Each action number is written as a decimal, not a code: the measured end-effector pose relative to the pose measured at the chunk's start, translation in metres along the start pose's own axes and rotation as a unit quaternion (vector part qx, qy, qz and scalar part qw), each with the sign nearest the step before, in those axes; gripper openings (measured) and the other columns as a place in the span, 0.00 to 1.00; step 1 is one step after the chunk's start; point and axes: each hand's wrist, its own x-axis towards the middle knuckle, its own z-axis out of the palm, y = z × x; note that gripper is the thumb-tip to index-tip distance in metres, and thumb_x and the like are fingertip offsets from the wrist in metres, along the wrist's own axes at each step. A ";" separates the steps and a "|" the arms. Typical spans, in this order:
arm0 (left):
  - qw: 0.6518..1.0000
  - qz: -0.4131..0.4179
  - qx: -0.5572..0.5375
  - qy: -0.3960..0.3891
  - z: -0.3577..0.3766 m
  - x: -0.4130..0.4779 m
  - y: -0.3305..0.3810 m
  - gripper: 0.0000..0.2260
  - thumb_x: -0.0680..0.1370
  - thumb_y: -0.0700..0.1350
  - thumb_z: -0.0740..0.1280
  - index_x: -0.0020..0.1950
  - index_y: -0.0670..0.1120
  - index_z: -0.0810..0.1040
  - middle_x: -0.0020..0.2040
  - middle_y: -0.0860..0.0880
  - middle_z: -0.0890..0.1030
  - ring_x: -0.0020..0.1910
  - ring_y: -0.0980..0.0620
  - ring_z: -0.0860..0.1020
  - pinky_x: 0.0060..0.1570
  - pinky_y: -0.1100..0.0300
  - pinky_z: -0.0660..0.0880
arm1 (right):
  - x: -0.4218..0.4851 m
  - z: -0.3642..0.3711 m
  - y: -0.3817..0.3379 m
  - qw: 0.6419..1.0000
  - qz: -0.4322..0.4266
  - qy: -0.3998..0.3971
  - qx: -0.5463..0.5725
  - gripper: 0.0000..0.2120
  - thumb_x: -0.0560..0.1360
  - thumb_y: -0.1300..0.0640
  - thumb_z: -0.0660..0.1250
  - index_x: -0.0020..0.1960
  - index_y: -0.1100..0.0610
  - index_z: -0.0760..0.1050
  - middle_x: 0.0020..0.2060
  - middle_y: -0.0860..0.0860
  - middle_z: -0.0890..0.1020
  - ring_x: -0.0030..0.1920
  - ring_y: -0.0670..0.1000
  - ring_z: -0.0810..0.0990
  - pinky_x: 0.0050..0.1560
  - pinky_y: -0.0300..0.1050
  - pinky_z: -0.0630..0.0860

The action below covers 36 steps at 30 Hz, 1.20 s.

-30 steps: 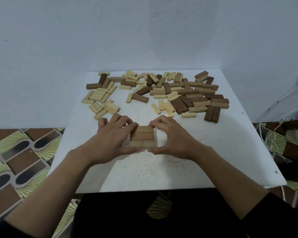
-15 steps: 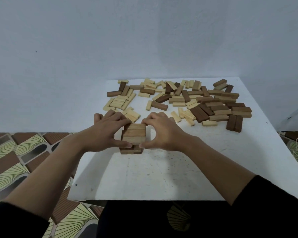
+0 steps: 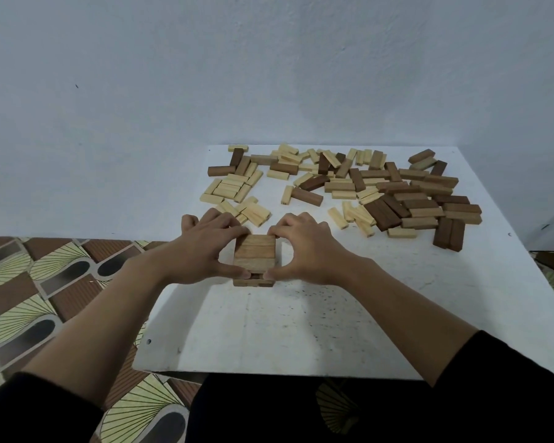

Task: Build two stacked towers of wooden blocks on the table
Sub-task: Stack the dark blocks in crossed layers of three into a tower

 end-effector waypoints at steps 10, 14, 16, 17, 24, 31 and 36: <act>1.000 -0.011 -0.015 -0.004 0.001 -0.001 0.003 0.43 0.63 0.77 0.50 0.73 0.57 0.67 0.63 0.57 0.68 0.60 0.60 0.57 0.58 0.52 0.56 | 0.000 0.004 0.003 1.000 0.004 -0.006 -0.001 0.36 0.68 0.33 0.74 0.70 0.49 0.72 0.61 0.47 0.73 0.62 0.50 0.66 0.61 0.58 0.67; 1.000 -0.012 -0.028 -0.006 0.002 -0.002 0.002 0.42 0.64 0.77 0.50 0.73 0.58 0.68 0.62 0.57 0.68 0.60 0.60 0.57 0.59 0.52 0.56 | 0.001 0.003 0.001 1.000 0.005 -0.005 0.000 0.36 0.68 0.33 0.74 0.70 0.49 0.72 0.61 0.47 0.73 0.62 0.49 0.67 0.61 0.57 0.67; 0.999 -0.012 -0.031 -0.005 0.003 -0.002 0.001 0.42 0.64 0.77 0.50 0.73 0.58 0.67 0.62 0.58 0.68 0.60 0.60 0.58 0.60 0.51 0.57 | 0.000 0.003 0.001 1.000 0.006 -0.006 -0.003 0.36 0.68 0.34 0.74 0.70 0.49 0.72 0.61 0.47 0.73 0.62 0.50 0.67 0.61 0.57 0.66; 0.999 -0.011 -0.031 -0.005 0.004 -0.002 0.001 0.42 0.64 0.77 0.50 0.73 0.58 0.67 0.62 0.58 0.68 0.60 0.60 0.57 0.60 0.51 0.57 | 0.000 0.003 0.001 1.000 0.006 -0.005 -0.003 0.36 0.68 0.33 0.74 0.70 0.49 0.72 0.61 0.47 0.73 0.62 0.50 0.67 0.61 0.57 0.66; 0.999 -0.007 -0.046 0.000 0.008 -0.001 -0.004 0.52 0.60 0.85 0.47 0.76 0.58 0.65 0.64 0.58 0.68 0.62 0.59 0.59 0.60 0.52 0.57 | -0.001 0.006 0.002 1.000 0.017 -0.001 0.006 0.38 0.67 0.33 0.74 0.72 0.49 0.71 0.61 0.47 0.73 0.62 0.49 0.68 0.60 0.56 0.66; 0.992 -0.025 -0.123 0.028 0.011 -0.011 -0.001 0.54 0.60 0.86 0.50 0.79 0.57 0.63 0.65 0.61 0.67 0.64 0.61 0.59 0.61 0.54 0.55 | -0.008 0.010 0.005 0.998 0.034 0.013 0.048 0.46 0.65 0.30 0.74 0.77 0.47 0.65 0.62 0.45 0.73 0.63 0.48 0.70 0.63 0.56 0.66; 0.927 -0.104 -0.334 0.133 0.019 -0.023 0.012 0.38 0.72 0.77 0.56 0.75 0.57 0.69 0.65 0.61 0.72 0.64 0.66 0.68 0.63 0.58 0.66 | -0.026 0.024 0.012 0.971 0.089 0.068 0.211 0.38 0.70 0.29 0.69 0.75 0.44 0.66 0.61 0.42 0.73 0.61 0.43 0.71 0.66 0.58 0.71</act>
